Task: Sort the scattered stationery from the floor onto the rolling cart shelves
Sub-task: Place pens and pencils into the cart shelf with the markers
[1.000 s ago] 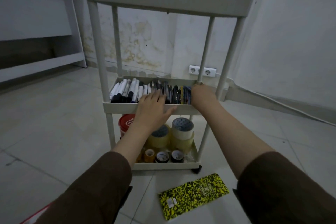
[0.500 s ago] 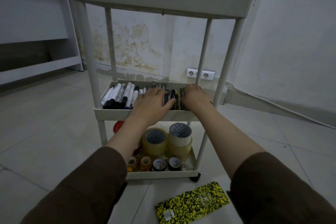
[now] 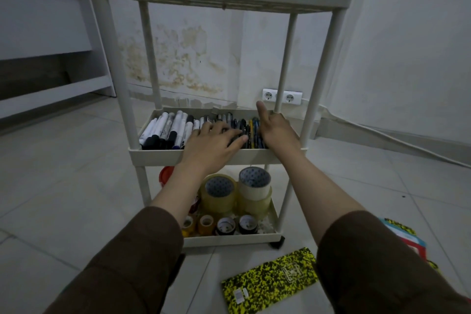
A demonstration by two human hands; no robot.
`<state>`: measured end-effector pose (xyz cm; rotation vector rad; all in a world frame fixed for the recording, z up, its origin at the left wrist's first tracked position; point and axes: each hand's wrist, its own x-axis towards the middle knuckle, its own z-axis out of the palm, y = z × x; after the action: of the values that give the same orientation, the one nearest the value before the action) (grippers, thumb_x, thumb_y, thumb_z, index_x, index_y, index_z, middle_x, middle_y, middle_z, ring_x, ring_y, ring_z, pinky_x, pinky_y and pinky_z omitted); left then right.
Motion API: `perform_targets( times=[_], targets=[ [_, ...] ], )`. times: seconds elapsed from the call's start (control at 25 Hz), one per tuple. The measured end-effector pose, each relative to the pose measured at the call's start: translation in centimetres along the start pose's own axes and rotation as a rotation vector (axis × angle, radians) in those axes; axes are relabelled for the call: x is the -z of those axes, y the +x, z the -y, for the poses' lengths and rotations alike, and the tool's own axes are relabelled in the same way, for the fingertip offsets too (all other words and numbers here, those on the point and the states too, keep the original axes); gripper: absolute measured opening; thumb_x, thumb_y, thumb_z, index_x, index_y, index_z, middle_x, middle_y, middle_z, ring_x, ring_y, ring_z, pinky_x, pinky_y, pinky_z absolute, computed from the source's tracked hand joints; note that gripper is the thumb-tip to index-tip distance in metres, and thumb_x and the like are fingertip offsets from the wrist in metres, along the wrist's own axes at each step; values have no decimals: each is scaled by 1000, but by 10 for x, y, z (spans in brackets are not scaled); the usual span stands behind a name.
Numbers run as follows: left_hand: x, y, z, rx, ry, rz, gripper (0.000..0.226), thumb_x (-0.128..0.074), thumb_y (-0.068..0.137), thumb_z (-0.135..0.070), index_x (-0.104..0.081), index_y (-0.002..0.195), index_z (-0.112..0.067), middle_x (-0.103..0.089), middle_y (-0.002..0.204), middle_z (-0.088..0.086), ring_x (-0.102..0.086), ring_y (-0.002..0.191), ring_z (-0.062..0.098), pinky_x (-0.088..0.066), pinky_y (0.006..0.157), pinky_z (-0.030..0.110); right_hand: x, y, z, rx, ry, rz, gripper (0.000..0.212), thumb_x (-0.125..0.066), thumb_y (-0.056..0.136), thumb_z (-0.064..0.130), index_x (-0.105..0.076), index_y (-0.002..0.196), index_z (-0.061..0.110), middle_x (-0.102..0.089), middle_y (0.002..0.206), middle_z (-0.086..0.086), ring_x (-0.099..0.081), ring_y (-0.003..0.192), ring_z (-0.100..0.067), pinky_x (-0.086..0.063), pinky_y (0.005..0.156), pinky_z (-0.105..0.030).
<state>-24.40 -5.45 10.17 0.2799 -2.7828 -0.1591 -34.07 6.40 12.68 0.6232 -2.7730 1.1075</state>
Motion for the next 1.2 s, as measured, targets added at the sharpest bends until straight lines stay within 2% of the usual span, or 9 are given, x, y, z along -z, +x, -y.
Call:
perform_targets(
  times=[0.08,0.24,0.36,0.56,0.68,0.8,0.96,1.08,1.2],
  targets=[
    [2,0,1,-33,-59,8,53,-21,95,-55,-36,140,-32,-37,144,-3,-29,133,22,-28,104,41,2,-5,0,80,31,-62,64,-16,93,63,-57,66,22,-61,82,-8,-57,89,-27,-40,72,-34],
    [3,-1,2,-32,-103,-7,57,-27,94,-56,-37,138,-21,-40,140,3,-37,128,22,-37,96,38,2,-9,-4,326,-184,70,49,-27,96,52,-67,102,25,-62,108,-11,-51,110,-31,-39,95,-44],
    [2,-3,2,-24,-62,-81,51,-30,94,-54,-49,117,-13,-48,123,7,-45,114,25,-38,85,37,0,-13,-5,310,-194,43,47,-32,95,52,-65,80,22,-64,85,-11,-59,93,-31,-41,82,-40],
    [5,-4,5,-85,-56,-13,49,-31,94,-53,-52,112,-13,-51,115,9,-47,107,26,-36,84,36,-6,-15,-7,401,-278,-85,54,-33,98,41,-69,80,6,-62,90,-17,-56,92,-34,-41,83,-40],
    [6,-17,4,-144,25,-185,39,-38,94,-48,-57,109,-16,-58,111,3,-50,108,22,-32,93,35,-3,-25,-10,584,-189,-177,45,-42,98,28,-69,77,-1,-61,86,-17,-57,84,-33,-39,77,-37],
    [2,-60,3,-181,-82,-406,21,-50,94,-28,-62,104,-14,-61,106,3,-52,106,21,-33,93,30,-8,-53,-27,743,-195,-351,27,-51,94,18,-67,81,1,-61,88,-17,-56,86,-34,-40,75,-40],
    [4,-135,20,-83,-173,-474,13,-52,90,-14,-63,96,-11,-62,97,5,-53,95,23,-42,80,36,-27,-110,-52,668,-90,-431,18,-52,91,12,-65,102,6,-59,107,-17,-55,101,-37,-37,86,-41],
    [-3,-205,37,63,-268,-381,16,-49,88,-14,-64,92,-13,-62,89,-3,-54,88,20,-42,77,32,-50,-162,-65,674,-16,-294,14,-53,90,8,-66,96,4,-61,98,-16,-55,92,-38,-37,82,-38],
    [-27,-281,46,284,-417,-193,13,-52,89,-10,-63,89,-17,-61,84,-8,-56,82,15,-40,73,24,-71,-215,-79,721,12,220,12,-54,89,5,-65,94,5,-64,90,-11,-57,84,-34,-44,74,-42]
  ],
)
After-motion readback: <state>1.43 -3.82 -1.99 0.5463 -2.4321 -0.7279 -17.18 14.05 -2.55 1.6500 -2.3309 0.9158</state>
